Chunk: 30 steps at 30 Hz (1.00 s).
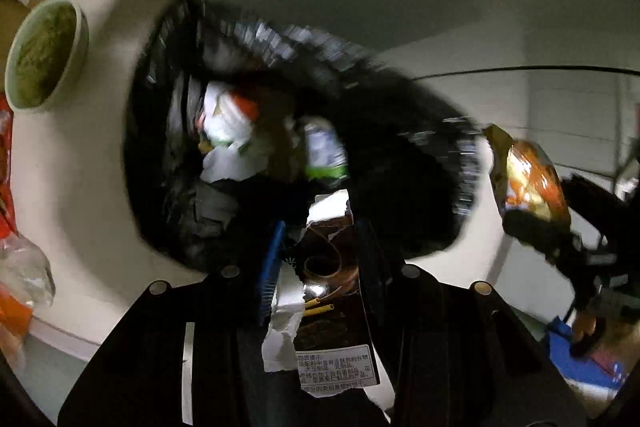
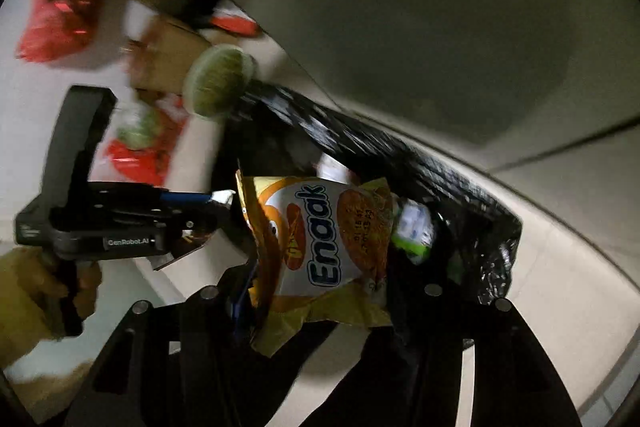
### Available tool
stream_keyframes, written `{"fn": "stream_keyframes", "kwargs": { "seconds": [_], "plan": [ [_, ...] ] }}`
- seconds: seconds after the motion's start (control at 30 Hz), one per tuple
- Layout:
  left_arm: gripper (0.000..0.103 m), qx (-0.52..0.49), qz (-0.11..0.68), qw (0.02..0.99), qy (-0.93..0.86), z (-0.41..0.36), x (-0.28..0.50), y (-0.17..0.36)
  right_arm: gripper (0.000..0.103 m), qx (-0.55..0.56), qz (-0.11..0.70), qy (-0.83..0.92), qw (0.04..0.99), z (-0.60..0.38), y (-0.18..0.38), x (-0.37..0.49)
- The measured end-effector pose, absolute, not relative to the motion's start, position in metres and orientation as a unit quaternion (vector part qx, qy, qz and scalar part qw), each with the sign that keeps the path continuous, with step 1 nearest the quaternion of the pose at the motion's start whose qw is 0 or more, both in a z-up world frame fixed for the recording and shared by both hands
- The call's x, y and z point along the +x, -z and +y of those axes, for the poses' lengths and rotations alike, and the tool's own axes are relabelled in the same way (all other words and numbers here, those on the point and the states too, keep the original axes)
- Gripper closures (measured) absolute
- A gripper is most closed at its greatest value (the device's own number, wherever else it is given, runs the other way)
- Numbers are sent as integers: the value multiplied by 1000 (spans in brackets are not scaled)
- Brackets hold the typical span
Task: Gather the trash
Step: 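Lower both held items into the black trash bag and open both grippers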
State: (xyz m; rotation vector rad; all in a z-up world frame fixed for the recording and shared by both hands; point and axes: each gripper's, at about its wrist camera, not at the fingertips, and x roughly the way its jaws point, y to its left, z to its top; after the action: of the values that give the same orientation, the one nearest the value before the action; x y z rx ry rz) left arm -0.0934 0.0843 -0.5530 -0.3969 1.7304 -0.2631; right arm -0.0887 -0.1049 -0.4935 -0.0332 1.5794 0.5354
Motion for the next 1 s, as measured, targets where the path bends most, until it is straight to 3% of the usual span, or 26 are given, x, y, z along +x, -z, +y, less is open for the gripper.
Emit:
{"fn": "stream_keyframes", "kwargs": {
  "seconds": [0.1, 0.13, 0.17, 0.23, 0.37, 0.47, 0.53, 0.67, 0.83, 0.93, 1.0],
  "plan": [
    [61, -147, 776, 606, 97, 76, -85, 597, 48, -30, 719, -212, 661, -101, 541, -86],
    [37, -132, 791, 592, 85, 73, -84, 610, 46, -40, 725, -201, 658, -100, 558, -86],
    [16, -121, 799, 584, 73, 73, -86, 618, 34, -46, 731, -192, 653, -99, 568, -88],
    [15, -109, 802, 585, 58, 76, -89, 624, 21, -51, 741, -170, 647, -101, 583, -87],
    [15, -126, 808, 574, 49, 91, -99, 619, 21, -47, 740, -159, 652, -107, 576, -85],
    [15, -131, 802, 580, 47, 104, -102, 591, 21, -36, 728, -162, 665, -115, 539, -81],
    [15, -138, 792, 592, 53, 115, -104, 559, 21, -28, 706, -180, 684, -115, 498, -77],
    [15, -137, 766, 625, 63, 124, -105, 498, 20, -1, 627, -271, 730, -112, 364, -70],
    [15, -170, 734, 654, 68, 120, -103, 433, 5, 16, 469, -356, 808, -137, 187, -52],
    [15, -195, 722, 661, 68, 114, -103, 414, 6, -49, 379, -315, 869, -158, 133, -20],
    [15, -205, 713, 667, 65, 111, -103, 406, 6, -98, 355, -264, 891, -168, 125, 11]
  ]
}}
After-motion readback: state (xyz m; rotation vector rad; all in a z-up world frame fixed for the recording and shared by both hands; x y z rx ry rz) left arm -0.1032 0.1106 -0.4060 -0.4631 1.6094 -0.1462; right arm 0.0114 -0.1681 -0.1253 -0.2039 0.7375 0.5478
